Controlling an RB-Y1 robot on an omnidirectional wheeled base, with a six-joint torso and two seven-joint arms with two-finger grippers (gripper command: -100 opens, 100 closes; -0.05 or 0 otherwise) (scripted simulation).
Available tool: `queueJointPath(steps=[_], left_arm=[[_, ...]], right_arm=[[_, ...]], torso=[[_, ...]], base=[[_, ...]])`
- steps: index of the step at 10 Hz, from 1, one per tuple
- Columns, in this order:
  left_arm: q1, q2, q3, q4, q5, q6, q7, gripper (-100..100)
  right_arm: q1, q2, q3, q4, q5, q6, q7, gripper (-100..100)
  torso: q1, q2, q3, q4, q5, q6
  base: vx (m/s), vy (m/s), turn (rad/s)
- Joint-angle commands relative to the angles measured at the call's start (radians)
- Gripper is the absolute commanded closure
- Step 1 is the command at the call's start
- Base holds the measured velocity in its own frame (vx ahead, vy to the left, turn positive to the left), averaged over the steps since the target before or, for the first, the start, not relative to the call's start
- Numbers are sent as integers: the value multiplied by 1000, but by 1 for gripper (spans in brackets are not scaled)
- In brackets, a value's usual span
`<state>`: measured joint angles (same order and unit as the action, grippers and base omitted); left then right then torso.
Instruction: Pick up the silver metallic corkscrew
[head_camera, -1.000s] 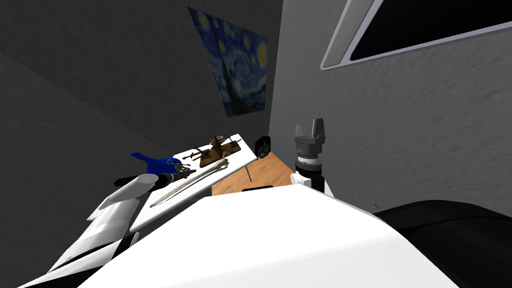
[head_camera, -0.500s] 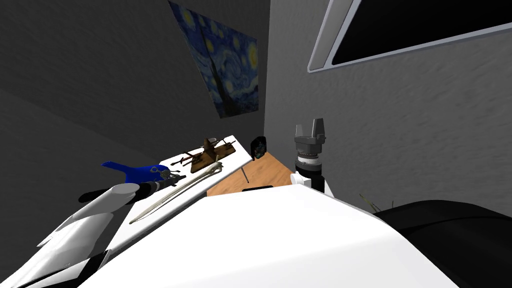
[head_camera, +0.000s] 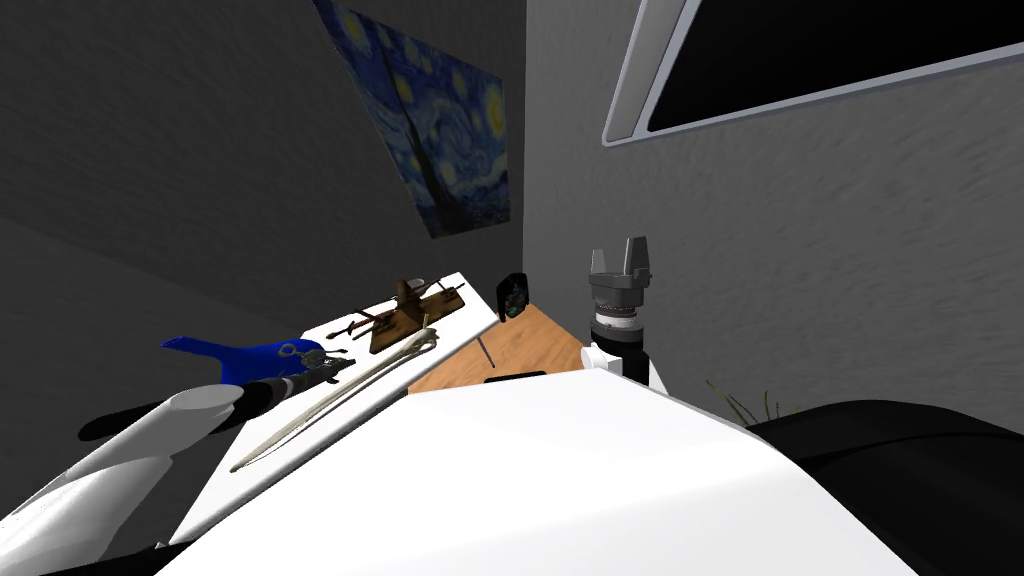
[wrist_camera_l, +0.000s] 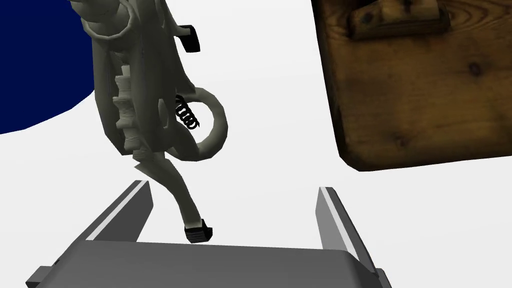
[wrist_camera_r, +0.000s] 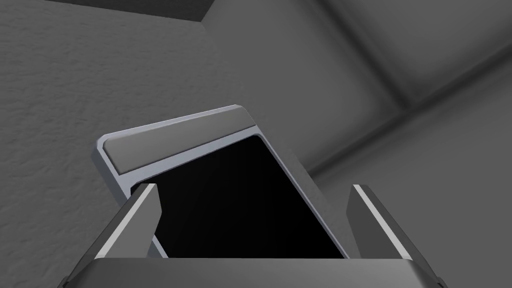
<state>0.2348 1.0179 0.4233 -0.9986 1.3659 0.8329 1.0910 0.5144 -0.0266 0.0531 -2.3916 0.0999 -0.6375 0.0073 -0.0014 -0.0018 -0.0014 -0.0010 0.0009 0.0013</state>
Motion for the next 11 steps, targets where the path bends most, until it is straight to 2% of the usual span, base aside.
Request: queueJointPath(steps=[1, 3, 4, 5, 6, 8, 9, 10, 11], left_arm=[[34, 46, -5, 50, 50, -40, -45, -100], [34, 46, -5, 75, 113, -40, -45, -100], [34, 46, -5, 75, 129, -40, -45, -100], [84, 96, -12, 121, 166, -90, -93, -100], [108, 119, -12, 143, 188, -102, -93, -100], [108, 120, -12, 152, 258, -102, -93, -100], [108, 120, -12, 152, 267, -102, -93, -100], [156, 171, -19, 205, 308, -150, -141, -100], [143, 194, -19, 229, 343, -163, -141, -100]], right_arm=[[0, 0, 0, 0, 0, 0, 0, 0], [0, 0, 0, 0, 0, 0, 0, 0], [0, 0, 0, 0, 0, 0, 0, 0], [0, 0, 0, 0, 0, 0, 0, 0], [0, 0, 0, 0, 0, 0, 0, 0], [0, 0, 0, 0, 0, 0, 0, 0], [0, 0, 0, 0, 0, 0, 0, 0], [0, 0, 0, 0, 0, 0, 0, 0], [0, 0, 0, 0, 0, 0, 0, 0]], torso=[[0, 0, 0, 0, 0, 0], [0, 0, 0, 0, 0, -1], [2, 1, 0, 0, 1, -1], [3, 1, 0, 0, 1, -1], [1, 0, 0, 0, 0, 1], [0, 0, 0, 0, 0, -1], [1, 1, 0, 0, 0, -1], [3, 1, 1, 0, 1, -1], [0, 0, 0, 0, 0, 1]], base=[[28, -72, -193], [7, -21, -3], [-5, 6, 3], [15, -47, -347], [31, -57, -174], [8, -25, 40], [0, 0, 0], [12, -62, -327], [32, -58, -184]])
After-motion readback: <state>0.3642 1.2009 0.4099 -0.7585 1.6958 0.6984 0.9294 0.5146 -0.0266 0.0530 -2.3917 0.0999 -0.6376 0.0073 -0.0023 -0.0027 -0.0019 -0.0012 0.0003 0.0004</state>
